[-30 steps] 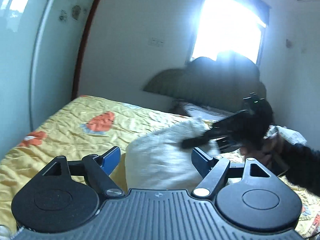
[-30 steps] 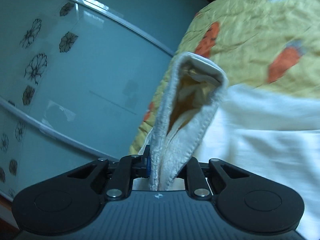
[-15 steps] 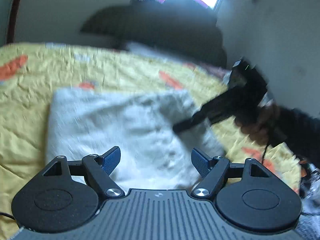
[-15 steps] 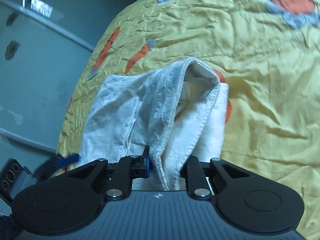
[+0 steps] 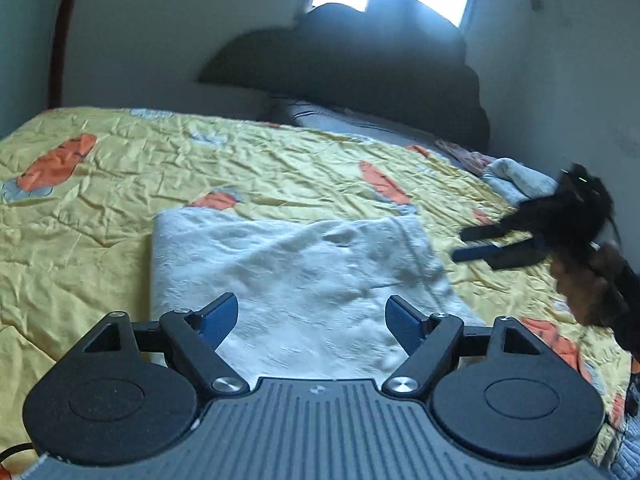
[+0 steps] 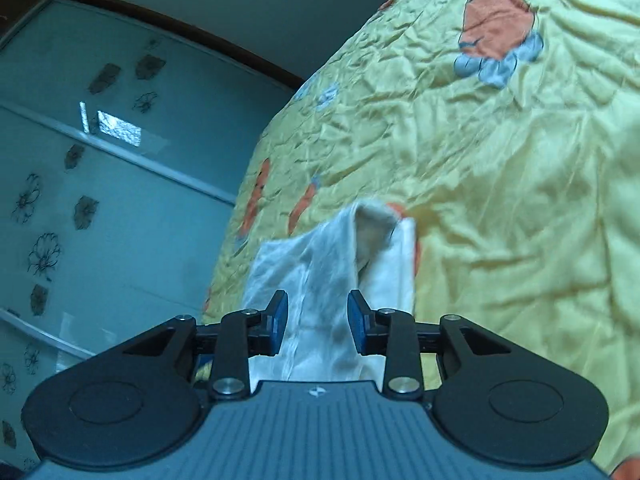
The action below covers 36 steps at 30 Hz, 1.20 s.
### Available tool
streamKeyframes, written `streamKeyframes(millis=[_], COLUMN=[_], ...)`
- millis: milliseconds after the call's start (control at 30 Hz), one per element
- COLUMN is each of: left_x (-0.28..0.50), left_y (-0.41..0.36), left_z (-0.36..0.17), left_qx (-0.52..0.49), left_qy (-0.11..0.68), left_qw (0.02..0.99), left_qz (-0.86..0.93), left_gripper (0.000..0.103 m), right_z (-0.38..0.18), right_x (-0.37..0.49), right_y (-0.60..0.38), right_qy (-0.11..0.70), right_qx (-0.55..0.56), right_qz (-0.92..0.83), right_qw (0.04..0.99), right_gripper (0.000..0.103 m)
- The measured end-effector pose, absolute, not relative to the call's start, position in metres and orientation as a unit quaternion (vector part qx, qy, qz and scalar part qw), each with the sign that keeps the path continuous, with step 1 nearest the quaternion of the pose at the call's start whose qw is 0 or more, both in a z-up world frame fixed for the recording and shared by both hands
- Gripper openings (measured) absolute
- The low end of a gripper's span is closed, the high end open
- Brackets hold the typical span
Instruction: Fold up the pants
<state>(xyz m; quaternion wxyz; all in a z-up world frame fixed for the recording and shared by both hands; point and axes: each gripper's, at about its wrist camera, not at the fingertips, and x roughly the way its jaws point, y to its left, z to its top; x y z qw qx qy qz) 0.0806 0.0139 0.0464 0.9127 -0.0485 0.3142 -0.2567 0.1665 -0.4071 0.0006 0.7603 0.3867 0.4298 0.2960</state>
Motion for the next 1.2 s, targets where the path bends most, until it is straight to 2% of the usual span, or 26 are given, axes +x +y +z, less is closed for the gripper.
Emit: streamKeyframes(millis=[200,433,633,667,733,800,933,1067,1200], left_x=[0.118,0.169,0.173,0.173,0.17,0.168,0.164,0.17,0.165], left_y=[0.002,0.013,0.014,0.012,0.006,0.0,0.001,-0.004,-0.002], left_z=[0.053,0.034,0.018,0.017,0.018,0.021,0.028,0.016,0.033], left_qx=[-0.077,-0.19,-0.202,-0.198,-0.18,-0.159,-0.169,-0.152,-0.156], left_qy=[0.322,0.392,0.403,0.401,0.397,0.398,0.395,0.396,0.404], left_qw=[0.906,0.876,0.868,0.869,0.874,0.878,0.878,0.88,0.876], left_qz=[-0.262,-0.206,-0.209,-0.21,-0.216,-0.212,-0.211,-0.213,-0.211], left_gripper=[0.083,0.083,0.083,0.085,0.092,0.092,0.095,0.099,0.093], right_z=[-0.014,-0.019,-0.028,-0.027,-0.027,-0.024,-0.012,-0.038,-0.035], right_x=[0.164,0.158,0.161,0.161,0.16,0.158,0.147,0.152,0.153], right_y=[-0.392,-0.405,-0.392,-0.388,-0.381,-0.374,-0.384,-0.385,-0.385], right_qy=[0.459,0.45,0.462,0.46,0.461,0.466,0.444,0.475,0.488], right_qx=[0.373,0.401,0.394,0.385,0.359,0.321,0.315,0.335,0.351], right_qz=[0.277,0.262,0.282,0.284,0.278,0.272,0.269,0.252,0.255], right_qw=[0.757,0.754,0.743,0.748,0.762,0.779,0.795,0.774,0.758], right_gripper=[0.032,0.033,0.032,0.031,0.009,0.006,0.003,0.003,0.004])
